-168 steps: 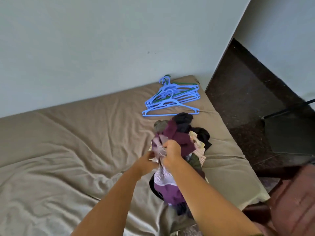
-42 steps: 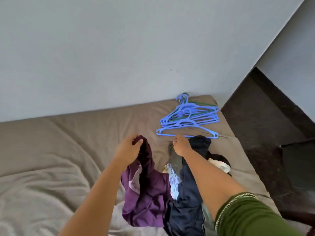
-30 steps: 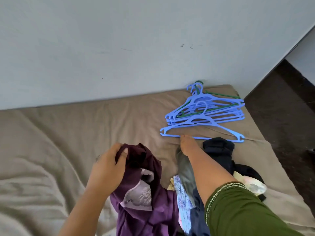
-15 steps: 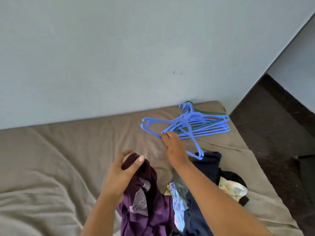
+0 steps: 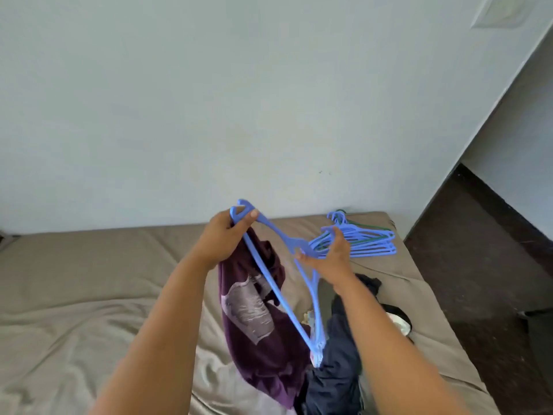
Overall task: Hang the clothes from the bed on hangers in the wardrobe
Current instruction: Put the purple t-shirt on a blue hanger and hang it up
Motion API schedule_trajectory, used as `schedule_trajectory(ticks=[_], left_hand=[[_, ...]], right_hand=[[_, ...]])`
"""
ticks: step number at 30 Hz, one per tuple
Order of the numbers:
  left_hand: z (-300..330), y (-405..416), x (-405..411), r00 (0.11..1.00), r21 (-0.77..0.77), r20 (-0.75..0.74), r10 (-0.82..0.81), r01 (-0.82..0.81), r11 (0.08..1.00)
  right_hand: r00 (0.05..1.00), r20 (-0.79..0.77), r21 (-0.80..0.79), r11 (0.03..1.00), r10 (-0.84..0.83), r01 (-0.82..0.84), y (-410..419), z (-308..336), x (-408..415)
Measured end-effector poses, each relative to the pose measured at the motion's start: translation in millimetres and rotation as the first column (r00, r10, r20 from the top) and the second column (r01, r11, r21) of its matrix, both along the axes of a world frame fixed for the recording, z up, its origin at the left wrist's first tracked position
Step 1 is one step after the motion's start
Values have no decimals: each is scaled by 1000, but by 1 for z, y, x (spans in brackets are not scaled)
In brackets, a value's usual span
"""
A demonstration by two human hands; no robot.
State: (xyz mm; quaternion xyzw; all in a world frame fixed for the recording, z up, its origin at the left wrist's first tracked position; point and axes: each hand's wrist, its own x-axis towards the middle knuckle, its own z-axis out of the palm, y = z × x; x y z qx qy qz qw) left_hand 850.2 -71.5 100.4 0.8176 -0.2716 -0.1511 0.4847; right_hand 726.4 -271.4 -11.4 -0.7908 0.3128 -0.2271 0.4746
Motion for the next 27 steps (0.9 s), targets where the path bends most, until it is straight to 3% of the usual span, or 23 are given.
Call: schedule_trajectory(ticks=[1, 3, 6, 11, 16, 18, 21, 27], left_hand=[[13, 2, 1, 999, -35, 1, -34, 34, 999], [38, 13, 1, 997, -40, 49, -57, 59, 997], [65, 34, 4, 993, -34, 103, -56, 60, 998], [88, 65, 4, 997, -46, 64, -47, 50, 998], [85, 82, 7, 934, -165, -323, -151, 102, 981], [78, 88, 9, 909, -224, -399, -120, 31, 974], [75, 97, 10, 936, -173, -350, -41, -22, 985], [83, 99, 11, 977, -89, -201, 72, -91, 992]], right_hand=[[998, -18, 190, 980, 62, -58, -4, 9, -1], [972, 52, 541, 811, 230, -221, 5, 32, -7], [937, 159, 711, 622, 311, -328, 18, 54, -11], [948, 240, 796, 517, 208, -315, 30, 87, 3], [920, 391, 743, 589, 2, -317, 43, 124, 28], [873, 456, 786, 540, -175, -302, 48, 136, 34], [771, 495, 846, 426, -400, -322, 53, 159, 38], [742, 452, 878, 392, -495, -273, 76, 174, 59]])
